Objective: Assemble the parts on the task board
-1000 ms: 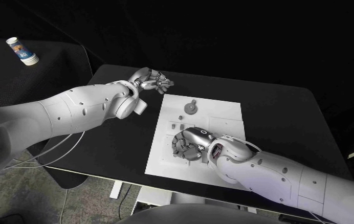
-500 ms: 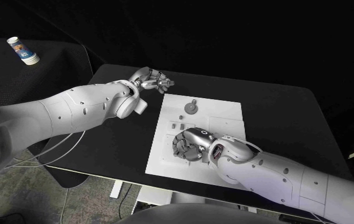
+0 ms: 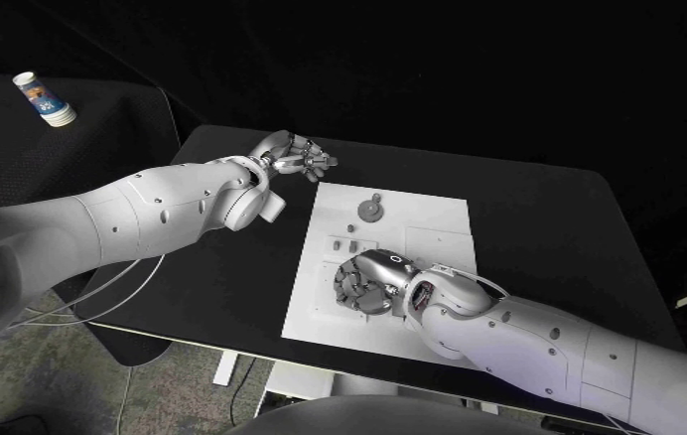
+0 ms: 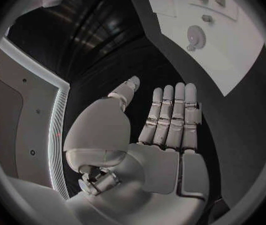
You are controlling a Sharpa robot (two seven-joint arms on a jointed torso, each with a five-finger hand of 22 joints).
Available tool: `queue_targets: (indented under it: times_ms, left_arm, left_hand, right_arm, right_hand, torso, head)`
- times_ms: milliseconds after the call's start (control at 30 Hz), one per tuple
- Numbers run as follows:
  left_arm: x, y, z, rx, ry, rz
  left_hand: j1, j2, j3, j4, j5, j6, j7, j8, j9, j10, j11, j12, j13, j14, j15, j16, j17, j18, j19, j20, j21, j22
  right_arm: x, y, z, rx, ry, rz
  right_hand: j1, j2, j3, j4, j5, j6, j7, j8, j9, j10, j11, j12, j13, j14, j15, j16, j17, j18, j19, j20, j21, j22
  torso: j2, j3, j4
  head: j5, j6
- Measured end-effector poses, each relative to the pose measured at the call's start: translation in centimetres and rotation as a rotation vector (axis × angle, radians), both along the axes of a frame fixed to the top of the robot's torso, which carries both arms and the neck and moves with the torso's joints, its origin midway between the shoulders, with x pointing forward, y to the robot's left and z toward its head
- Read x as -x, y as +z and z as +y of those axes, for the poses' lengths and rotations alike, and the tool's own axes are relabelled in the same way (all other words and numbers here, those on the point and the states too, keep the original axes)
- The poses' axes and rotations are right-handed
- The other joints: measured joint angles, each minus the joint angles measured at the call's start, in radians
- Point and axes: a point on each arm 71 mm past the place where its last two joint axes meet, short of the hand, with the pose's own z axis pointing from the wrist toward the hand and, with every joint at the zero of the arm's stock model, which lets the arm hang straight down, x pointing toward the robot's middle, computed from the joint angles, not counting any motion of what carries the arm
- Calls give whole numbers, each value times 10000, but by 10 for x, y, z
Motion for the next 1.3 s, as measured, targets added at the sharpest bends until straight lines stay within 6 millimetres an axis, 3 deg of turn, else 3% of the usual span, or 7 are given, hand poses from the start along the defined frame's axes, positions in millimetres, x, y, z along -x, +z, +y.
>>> queue_targets:
  times_ms: [1300]
  left_arm:
    - [0,0,1,-9,19,8]
  left_hand:
    - [-36,36,0,0,0,0,0,0,-3,0,0,0,-4,0,0,0,-7,-1,0,0,0,0]
  right_arm:
    - [-4,0,-4,374,161,-354]
  right_hand:
    - [-6,-11,-20,10,27,0,0,0,1,0,0,0,-24,27,0,0,-7,0,0,0,0,0]
  torso:
    - [3,6,-3]
  head:
    - [0,-74]
